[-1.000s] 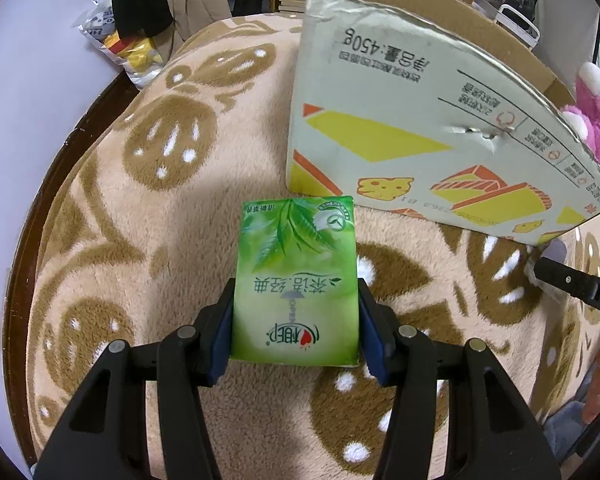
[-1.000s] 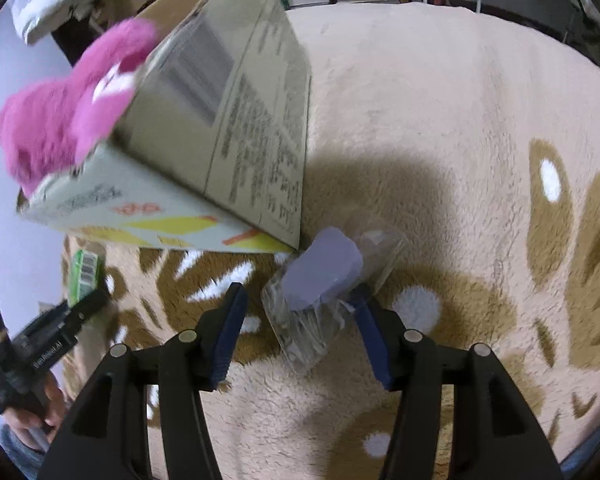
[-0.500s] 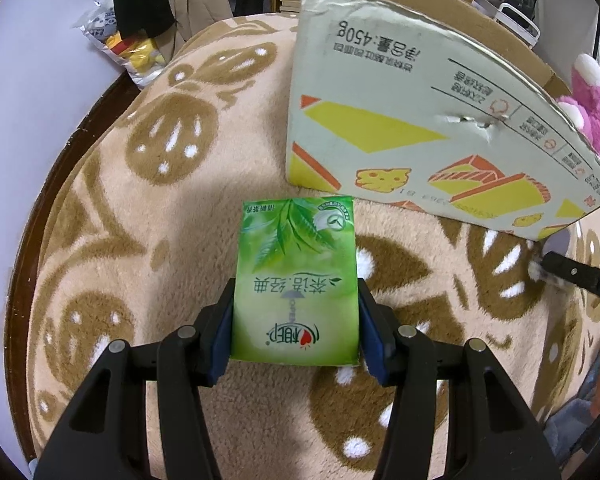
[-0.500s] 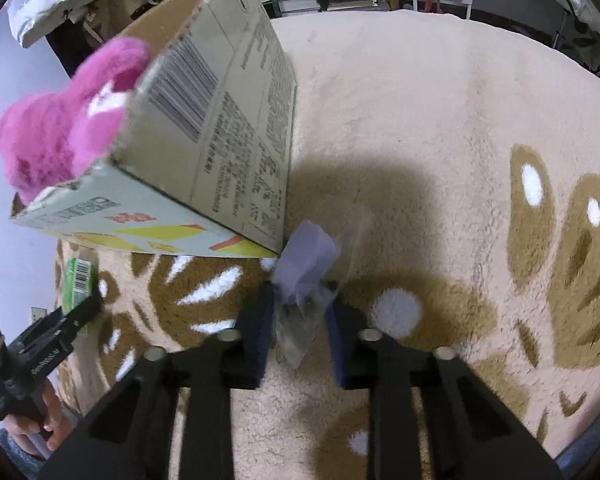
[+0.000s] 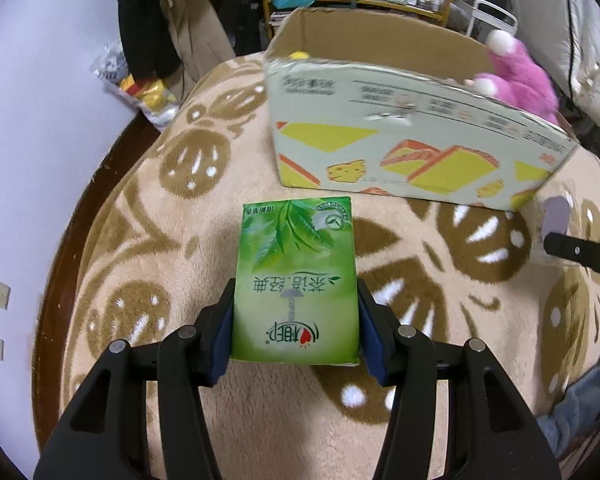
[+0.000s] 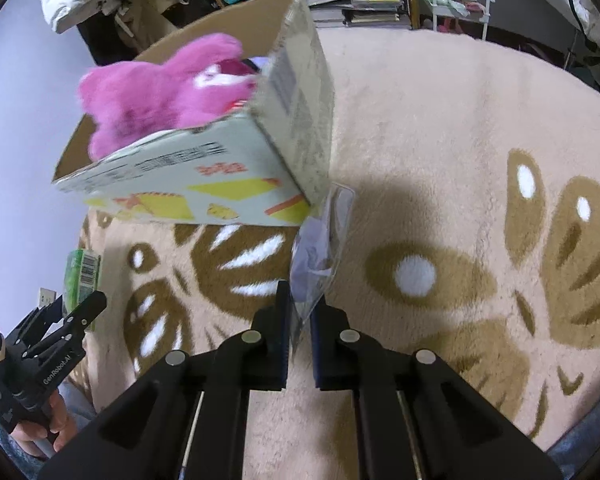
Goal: Organize soft objects
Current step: 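Lift the green tissue pack with the left tool while the right tool carries the bag over the box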
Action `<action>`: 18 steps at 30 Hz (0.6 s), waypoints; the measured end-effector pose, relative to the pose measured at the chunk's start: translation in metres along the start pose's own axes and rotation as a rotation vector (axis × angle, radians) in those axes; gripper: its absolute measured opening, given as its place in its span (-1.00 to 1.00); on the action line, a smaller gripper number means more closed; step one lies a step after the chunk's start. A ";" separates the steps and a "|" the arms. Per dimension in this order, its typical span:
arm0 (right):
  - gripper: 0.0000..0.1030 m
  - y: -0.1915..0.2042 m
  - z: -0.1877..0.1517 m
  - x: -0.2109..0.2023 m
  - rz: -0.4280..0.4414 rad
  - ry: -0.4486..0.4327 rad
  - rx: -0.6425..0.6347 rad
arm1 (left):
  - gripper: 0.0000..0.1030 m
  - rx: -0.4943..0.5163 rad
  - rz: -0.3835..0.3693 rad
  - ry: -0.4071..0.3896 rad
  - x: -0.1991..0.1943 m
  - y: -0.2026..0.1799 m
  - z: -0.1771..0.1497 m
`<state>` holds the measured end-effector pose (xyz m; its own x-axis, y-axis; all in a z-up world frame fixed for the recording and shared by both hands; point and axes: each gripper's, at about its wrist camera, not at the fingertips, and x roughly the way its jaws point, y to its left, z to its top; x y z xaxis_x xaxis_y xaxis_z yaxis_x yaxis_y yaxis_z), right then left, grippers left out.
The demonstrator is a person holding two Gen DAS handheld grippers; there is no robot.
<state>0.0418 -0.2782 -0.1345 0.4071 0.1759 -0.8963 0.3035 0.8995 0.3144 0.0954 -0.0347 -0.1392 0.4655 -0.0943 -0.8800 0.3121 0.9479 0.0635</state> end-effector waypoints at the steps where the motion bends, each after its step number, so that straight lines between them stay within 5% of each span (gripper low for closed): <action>1: -0.82 0.000 0.001 -0.003 0.002 -0.006 -0.002 | 0.02 0.012 0.004 -0.010 -0.005 -0.004 0.000; 10: -0.82 0.012 -0.004 -0.053 0.045 -0.122 -0.039 | 0.02 0.046 0.026 -0.176 -0.060 -0.020 -0.002; 18: -0.82 0.040 -0.004 -0.099 0.049 -0.343 -0.132 | 0.02 0.018 0.038 -0.342 -0.106 -0.011 0.009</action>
<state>0.0104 -0.2583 -0.0343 0.6906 0.0960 -0.7168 0.1715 0.9411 0.2914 0.0502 -0.0375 -0.0421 0.7272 -0.1581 -0.6679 0.3017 0.9477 0.1042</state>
